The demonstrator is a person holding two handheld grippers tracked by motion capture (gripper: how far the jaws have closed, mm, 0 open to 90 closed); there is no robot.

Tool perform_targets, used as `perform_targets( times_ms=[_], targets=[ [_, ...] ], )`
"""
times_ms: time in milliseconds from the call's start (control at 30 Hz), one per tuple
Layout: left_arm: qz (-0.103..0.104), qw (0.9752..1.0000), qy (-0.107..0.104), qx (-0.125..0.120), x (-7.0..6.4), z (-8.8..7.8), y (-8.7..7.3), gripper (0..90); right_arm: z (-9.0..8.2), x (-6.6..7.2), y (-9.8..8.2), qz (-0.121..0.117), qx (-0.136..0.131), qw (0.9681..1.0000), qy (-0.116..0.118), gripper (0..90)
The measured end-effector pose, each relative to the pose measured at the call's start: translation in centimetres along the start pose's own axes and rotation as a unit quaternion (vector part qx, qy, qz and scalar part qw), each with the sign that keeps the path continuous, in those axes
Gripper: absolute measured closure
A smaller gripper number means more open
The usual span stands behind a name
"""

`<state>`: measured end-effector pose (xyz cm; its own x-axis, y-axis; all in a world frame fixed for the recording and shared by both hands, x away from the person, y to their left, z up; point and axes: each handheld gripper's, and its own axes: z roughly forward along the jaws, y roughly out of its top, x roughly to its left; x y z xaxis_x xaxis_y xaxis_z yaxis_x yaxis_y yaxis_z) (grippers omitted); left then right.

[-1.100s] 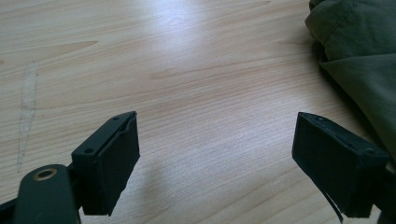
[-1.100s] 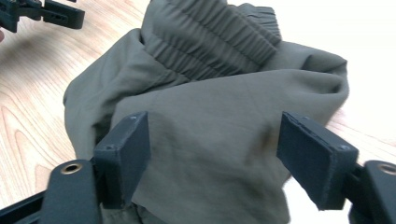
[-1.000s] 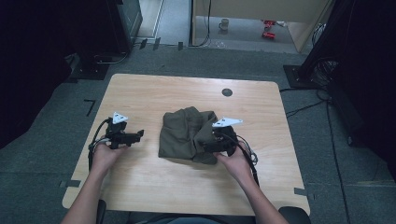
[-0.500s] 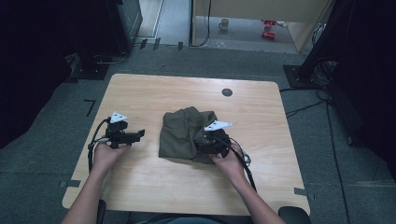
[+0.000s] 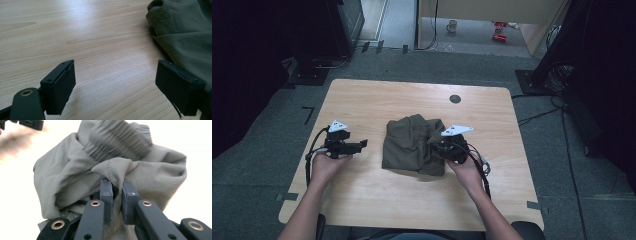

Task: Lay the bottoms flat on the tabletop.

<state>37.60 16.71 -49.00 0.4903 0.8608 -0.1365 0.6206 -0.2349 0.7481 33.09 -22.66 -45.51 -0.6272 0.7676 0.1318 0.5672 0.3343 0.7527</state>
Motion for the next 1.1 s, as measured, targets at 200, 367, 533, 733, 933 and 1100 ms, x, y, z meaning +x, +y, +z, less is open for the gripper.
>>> perform_targets(
  times_ms=[200,367,533,733,933,1100],
  targets=[
    [0.002,1.0000,0.002,0.001,0.0,0.0,0.0,21.4,-1.9,-2.3,0.1,0.035,-0.017,0.9992,-0.005,82.0],
    [-0.005,1.0000,-0.005,0.000,0.1,0.0,0.0,23.3,-2.8,-4.1,-0.5,0.061,-0.015,0.9980,-0.014,81.1],
    [-0.007,0.9999,-0.008,-0.008,0.1,-0.3,0.0,25.5,-2.9,-5.3,-1.6,0.063,-0.020,0.9970,-0.039,73.9],
    [-0.003,0.9994,-0.027,-0.021,-0.1,-0.6,0.2,28.3,-3.0,-7.1,-2.9,0.086,-0.019,0.9949,-0.049,61.6],
    [0.010,0.9986,-0.041,-0.031,-1.1,-0.6,1.0,32.6,-3.3,-8.8,-4.0,0.110,-0.012,0.9920,-0.061,55.1],
    [0.036,0.9982,-0.047,-0.013,-2.6,-0.3,1.9,33.9,-4.1,-9.6,-4.2,0.095,-0.008,0.9898,-0.106,53.1]
  ],
)
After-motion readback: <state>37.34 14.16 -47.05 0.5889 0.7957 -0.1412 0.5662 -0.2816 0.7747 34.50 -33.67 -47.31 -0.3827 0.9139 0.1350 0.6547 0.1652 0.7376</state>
